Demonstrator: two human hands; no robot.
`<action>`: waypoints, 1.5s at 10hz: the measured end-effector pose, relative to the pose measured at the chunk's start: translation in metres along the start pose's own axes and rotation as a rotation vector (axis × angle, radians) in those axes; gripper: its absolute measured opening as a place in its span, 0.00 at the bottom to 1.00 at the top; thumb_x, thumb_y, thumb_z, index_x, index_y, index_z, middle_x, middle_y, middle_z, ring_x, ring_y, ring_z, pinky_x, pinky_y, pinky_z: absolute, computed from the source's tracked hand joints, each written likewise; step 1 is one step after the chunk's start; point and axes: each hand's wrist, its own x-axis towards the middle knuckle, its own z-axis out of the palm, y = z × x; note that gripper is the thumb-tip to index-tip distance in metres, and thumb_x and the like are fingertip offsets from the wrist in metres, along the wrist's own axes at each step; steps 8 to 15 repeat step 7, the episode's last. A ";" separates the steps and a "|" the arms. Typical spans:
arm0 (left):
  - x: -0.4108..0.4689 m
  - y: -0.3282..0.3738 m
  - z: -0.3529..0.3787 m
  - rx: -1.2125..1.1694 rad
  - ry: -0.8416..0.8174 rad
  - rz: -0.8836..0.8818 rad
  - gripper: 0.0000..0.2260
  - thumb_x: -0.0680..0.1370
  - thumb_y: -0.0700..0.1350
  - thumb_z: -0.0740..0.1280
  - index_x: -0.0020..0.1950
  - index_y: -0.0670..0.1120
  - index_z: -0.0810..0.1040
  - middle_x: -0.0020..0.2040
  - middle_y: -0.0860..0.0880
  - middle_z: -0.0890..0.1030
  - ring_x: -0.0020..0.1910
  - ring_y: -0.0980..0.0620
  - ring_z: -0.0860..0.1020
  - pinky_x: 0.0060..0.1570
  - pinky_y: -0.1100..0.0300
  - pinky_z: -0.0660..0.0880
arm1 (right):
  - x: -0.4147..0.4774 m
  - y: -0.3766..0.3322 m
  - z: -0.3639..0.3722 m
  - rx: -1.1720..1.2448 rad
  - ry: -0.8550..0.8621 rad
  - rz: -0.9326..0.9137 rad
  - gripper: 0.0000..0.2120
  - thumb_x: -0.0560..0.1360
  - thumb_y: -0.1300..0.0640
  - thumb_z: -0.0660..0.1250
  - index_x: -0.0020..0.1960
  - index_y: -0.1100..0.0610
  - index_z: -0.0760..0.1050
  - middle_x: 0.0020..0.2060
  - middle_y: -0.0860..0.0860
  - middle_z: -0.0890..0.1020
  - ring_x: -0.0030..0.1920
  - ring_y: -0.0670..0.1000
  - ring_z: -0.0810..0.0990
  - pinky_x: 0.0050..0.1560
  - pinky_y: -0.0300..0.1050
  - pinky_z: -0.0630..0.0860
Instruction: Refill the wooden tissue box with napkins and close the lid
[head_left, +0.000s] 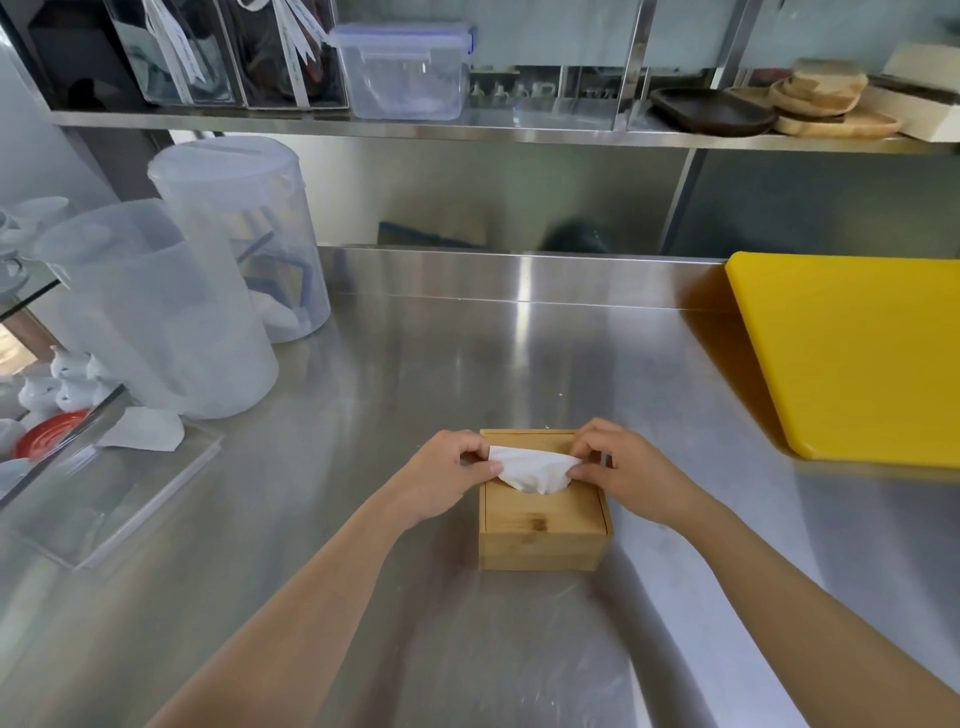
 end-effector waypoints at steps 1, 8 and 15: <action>-0.002 0.001 0.000 0.005 0.009 0.013 0.10 0.75 0.43 0.67 0.35 0.42 0.75 0.36 0.49 0.72 0.32 0.55 0.66 0.35 0.62 0.63 | -0.002 -0.001 0.001 0.003 0.023 -0.014 0.05 0.74 0.60 0.67 0.43 0.61 0.79 0.45 0.49 0.75 0.39 0.45 0.72 0.40 0.30 0.68; -0.013 0.000 -0.001 -0.146 0.206 0.060 0.05 0.75 0.40 0.68 0.40 0.47 0.80 0.39 0.46 0.82 0.39 0.53 0.76 0.46 0.59 0.71 | -0.013 -0.010 0.000 0.179 0.273 0.043 0.08 0.73 0.64 0.68 0.42 0.52 0.76 0.35 0.42 0.78 0.37 0.45 0.76 0.39 0.30 0.73; -0.013 0.000 -0.001 -0.146 0.206 0.060 0.05 0.75 0.40 0.68 0.40 0.47 0.80 0.39 0.46 0.82 0.39 0.53 0.76 0.46 0.59 0.71 | -0.013 -0.010 0.000 0.179 0.273 0.043 0.08 0.73 0.64 0.68 0.42 0.52 0.76 0.35 0.42 0.78 0.37 0.45 0.76 0.39 0.30 0.73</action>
